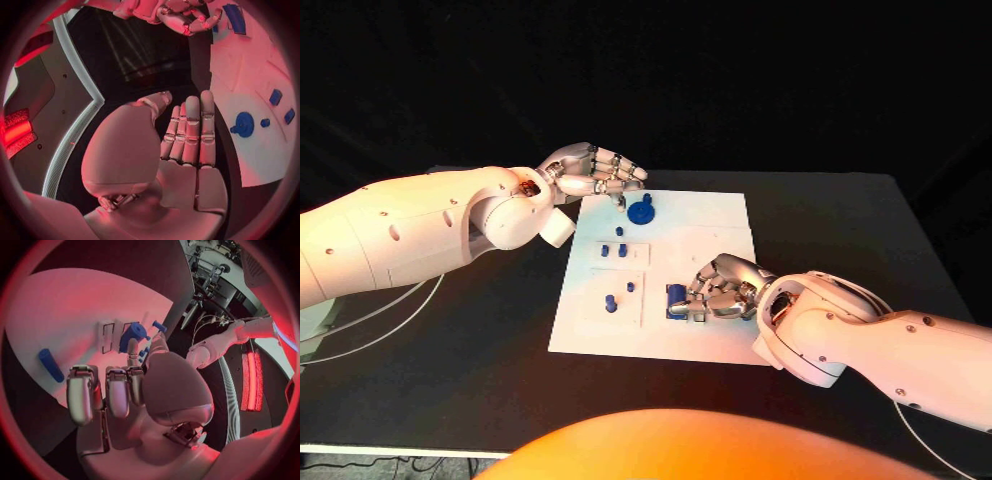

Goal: Assemble the parts on the task board

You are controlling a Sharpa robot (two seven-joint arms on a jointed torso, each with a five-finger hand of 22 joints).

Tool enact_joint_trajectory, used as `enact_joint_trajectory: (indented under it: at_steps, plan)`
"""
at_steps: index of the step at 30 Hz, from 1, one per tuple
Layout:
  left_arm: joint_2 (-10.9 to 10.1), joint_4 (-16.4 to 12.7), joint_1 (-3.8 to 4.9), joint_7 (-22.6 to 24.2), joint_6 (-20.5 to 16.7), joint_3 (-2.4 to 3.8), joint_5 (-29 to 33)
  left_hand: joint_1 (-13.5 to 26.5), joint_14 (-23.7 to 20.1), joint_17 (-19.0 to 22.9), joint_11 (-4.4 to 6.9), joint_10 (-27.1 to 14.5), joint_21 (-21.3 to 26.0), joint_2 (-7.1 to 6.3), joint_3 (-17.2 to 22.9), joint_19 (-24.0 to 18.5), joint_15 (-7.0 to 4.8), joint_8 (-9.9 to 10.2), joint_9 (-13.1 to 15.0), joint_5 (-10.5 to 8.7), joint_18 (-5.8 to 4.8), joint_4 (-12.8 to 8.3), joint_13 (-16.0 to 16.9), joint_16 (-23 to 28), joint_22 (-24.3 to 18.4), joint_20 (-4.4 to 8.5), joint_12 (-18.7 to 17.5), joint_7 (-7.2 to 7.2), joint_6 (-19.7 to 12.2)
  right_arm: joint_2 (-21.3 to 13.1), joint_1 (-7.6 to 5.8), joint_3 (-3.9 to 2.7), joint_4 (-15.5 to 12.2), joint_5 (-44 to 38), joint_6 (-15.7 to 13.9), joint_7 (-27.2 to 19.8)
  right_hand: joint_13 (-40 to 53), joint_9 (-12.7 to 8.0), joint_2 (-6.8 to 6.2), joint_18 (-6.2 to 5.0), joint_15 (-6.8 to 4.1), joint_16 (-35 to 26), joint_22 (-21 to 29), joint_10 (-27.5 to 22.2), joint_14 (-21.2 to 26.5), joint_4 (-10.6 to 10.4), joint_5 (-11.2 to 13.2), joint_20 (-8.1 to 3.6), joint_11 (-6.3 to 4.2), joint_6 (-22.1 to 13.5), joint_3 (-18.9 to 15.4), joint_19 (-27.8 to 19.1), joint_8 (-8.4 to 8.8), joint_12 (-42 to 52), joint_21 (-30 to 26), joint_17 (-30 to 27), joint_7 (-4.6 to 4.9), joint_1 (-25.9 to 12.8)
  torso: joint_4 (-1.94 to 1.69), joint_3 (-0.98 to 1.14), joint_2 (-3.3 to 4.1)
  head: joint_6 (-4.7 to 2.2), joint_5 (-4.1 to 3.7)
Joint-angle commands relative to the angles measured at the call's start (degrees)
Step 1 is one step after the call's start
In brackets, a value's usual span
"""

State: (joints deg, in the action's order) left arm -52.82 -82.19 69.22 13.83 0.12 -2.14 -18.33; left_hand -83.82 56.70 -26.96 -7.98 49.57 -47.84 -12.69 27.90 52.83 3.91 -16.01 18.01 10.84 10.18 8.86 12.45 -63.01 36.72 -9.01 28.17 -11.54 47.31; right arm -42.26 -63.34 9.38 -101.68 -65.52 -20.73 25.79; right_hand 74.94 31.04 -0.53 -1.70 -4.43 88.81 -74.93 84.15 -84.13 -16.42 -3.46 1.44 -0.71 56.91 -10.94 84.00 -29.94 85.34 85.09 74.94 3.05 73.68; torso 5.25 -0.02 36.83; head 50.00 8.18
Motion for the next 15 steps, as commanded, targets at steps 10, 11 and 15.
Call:
enact_joint_trajectory:
  at_steps: [10, 11, 15]
  plan:
    - [-0.1, -0.3, 0.02, 0.1, 0.6, 0.03, 0.4, 0.0, -0.4, 0.1, -0.06, -0.2, 0.2, 0.65, 0.0, -0.2, -0.14, -0.2, -0.1, 0.19, 0.36, -0.2, -0.1, 0.3, 0.0, -0.05, 0.2, -0.03, -0.2, 1.3, 0.57, 0.02, 2.0, -2.8, 2.1, 3.8, 11.2, -0.2, 1.14, 0.59, -0.43, 0.2, -12.0, 2.8, -5.4, 0.0, -0.1, -0.26, -0.47, -0.1, 1.0, 4.7, -0.35, 0.1, 0.2, 12.8, -0.09, 1.5, 0.02, -0.02, 0.05, 0.00, 0.32]
    - [-0.2, -0.3, 0.02, 0.1, 0.7, 0.03, 0.4, 0.0, -0.4, 0.1, -0.06, -0.2, 0.2, 0.65, 0.0, -0.2, -0.14, -0.2, -0.1, 0.19, 0.36, -0.2, -0.1, 0.3, 0.0, -0.05, 0.2, -0.03, -0.2, 1.4, 0.58, 0.02, 2.2, -3.0, 2.1, 3.9, 11.2, -0.2, 1.14, 0.59, -0.43, 0.2, -12.0, 2.8, -5.4, 0.0, -0.1, -0.26, -0.47, -0.1, 1.0, 4.7, -0.35, 0.1, 0.2, 12.8, -0.09, 1.5, 0.02, -0.02, 0.07, 0.00, 0.31]
    - [-0.2, -0.3, 0.02, 0.1, 0.7, 0.03, 0.4, 0.0, -0.3, 0.1, -0.07, -0.2, 0.3, 0.68, -0.1, -0.2, -0.13, -0.2, -0.1, 0.19, 0.36, -0.1, -0.1, 0.3, -0.1, -0.05, 0.2, -0.04, -0.2, 1.5, 0.66, 0.03, 2.6, -2.9, 2.4, 3.7, 11.2, -0.3, 1.48, 0.60, -0.45, 0.2, -12.1, 2.8, -5.4, 0.0, -0.1, -0.28, -0.49, 0.0, 1.1, 4.7, -0.37, 0.1, 0.3, 12.8, -0.11, 1.8, 0.05, 0.00, 0.02, 0.00, 0.41]
